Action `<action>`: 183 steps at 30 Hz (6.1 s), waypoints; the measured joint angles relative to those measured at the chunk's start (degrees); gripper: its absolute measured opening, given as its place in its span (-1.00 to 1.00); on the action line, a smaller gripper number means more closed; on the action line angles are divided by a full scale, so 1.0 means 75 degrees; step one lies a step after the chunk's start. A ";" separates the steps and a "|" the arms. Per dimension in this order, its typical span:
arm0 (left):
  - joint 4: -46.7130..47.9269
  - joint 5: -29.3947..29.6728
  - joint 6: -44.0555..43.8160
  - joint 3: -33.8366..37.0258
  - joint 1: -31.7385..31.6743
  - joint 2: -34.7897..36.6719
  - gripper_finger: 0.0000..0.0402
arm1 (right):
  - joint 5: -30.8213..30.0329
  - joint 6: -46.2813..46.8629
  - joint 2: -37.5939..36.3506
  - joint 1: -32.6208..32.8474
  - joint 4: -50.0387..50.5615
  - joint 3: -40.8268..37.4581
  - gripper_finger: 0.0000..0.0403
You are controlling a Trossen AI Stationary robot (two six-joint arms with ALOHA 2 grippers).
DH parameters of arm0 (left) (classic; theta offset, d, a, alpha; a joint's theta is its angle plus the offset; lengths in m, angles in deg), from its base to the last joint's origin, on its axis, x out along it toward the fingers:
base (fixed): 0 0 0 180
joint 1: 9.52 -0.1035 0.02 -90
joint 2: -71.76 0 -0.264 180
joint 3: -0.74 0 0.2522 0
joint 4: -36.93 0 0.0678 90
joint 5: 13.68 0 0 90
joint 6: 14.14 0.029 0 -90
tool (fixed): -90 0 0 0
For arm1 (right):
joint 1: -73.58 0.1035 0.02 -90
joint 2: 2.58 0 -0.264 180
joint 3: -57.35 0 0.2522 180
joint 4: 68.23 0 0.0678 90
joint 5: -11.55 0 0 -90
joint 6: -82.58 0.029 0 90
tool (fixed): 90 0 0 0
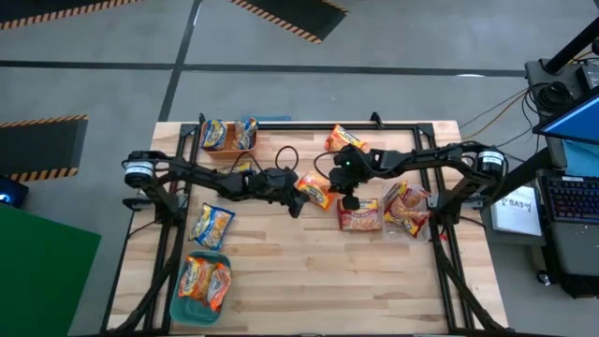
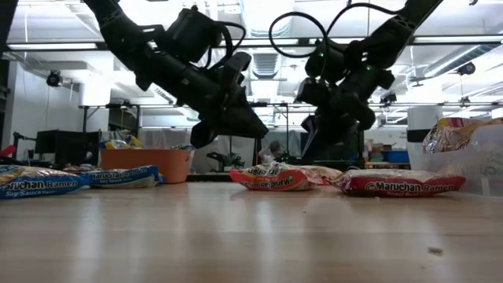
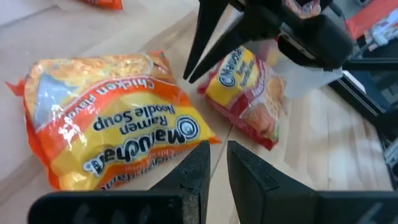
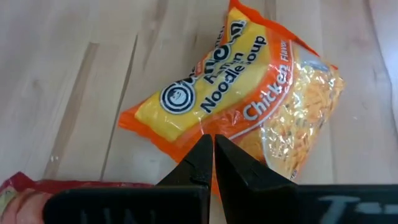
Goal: Sort Maruchan noodles
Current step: Put the orange noodle pack into the green bin
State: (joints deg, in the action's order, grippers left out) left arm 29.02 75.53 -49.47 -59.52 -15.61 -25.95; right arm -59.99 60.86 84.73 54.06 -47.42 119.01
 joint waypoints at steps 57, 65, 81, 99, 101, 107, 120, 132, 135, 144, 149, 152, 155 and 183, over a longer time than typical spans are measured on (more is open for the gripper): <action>-0.1860 0.2446 -0.1669 -0.0303 -0.0219 -0.1894 -0.25 | -0.0121 -0.0254 0.1209 -0.0224 -0.0414 -0.0002 -0.96; -0.1851 0.2445 -0.1561 -0.0300 -0.0219 -0.1883 -0.67 | -0.0162 -0.0109 0.0903 -0.0223 -0.0256 -0.0022 -0.96; -0.1818 0.2375 -0.0480 -0.0294 -0.0112 -0.1375 -0.99 | -0.0140 0.0029 -0.1813 -0.0216 0.0784 -0.0413 -0.96; -0.1425 0.2375 0.2177 -0.0479 0.0602 0.0344 -1.00 | -0.0061 0.0015 -0.4700 -0.0216 0.0729 -0.1335 -0.96; -0.1140 0.2375 0.2470 -0.0658 0.0727 0.0530 -1.00 | -0.0061 0.0023 -0.4746 -0.0216 0.0672 -0.1382 -0.96; 0.1279 0.2375 0.3003 -0.1860 0.1031 0.0932 -1.00 | -0.0061 0.0032 -0.4654 -0.0216 0.0606 -0.1404 -0.96; 1.0628 0.2370 0.2377 -0.6350 0.2340 0.0771 -1.00 | -0.0061 0.0063 -0.4504 -0.0216 0.0593 -0.1424 -0.96; 1.3684 0.2040 -0.2266 -0.7484 0.4776 0.0755 -1.00 | -0.0058 0.0318 -0.4508 -0.0214 0.0595 -0.1433 -0.96; 1.4021 0.1456 -0.3271 -0.7484 0.5338 0.0755 -1.00 | -0.0059 0.0251 -0.4508 -0.0216 0.0595 -0.1433 -0.96; 1.4897 0.0952 -0.6560 -0.7542 0.6846 0.0761 -1.00 | -0.0061 -0.0193 -0.4508 -0.0216 0.0403 -0.1433 -0.96; 1.4896 0.0950 -0.7586 -0.7430 0.7337 0.0769 -1.00 | -0.0061 -0.0492 -0.4508 -0.0219 0.0383 -0.1433 -0.96; 1.4895 0.0955 -0.7874 -0.7277 0.7480 0.0769 -1.00 | -0.0064 -0.0678 -0.4508 -0.0219 0.0352 -0.1433 -0.96; 1.4893 0.0885 -0.8128 -0.7133 0.7522 0.0775 -1.00 | -0.0064 -0.0803 -0.4508 -0.0224 0.0218 -0.1433 -0.96; 1.4891 0.0109 -0.9369 -0.5388 0.7708 0.0793 -1.00 | -0.0064 -0.1195 -0.4508 -0.0251 -0.0415 -0.1433 -0.96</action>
State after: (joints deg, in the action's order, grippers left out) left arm 140.70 76.35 -119.74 -99.93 42.20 -20.00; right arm -60.47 51.90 50.91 52.18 -50.53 108.26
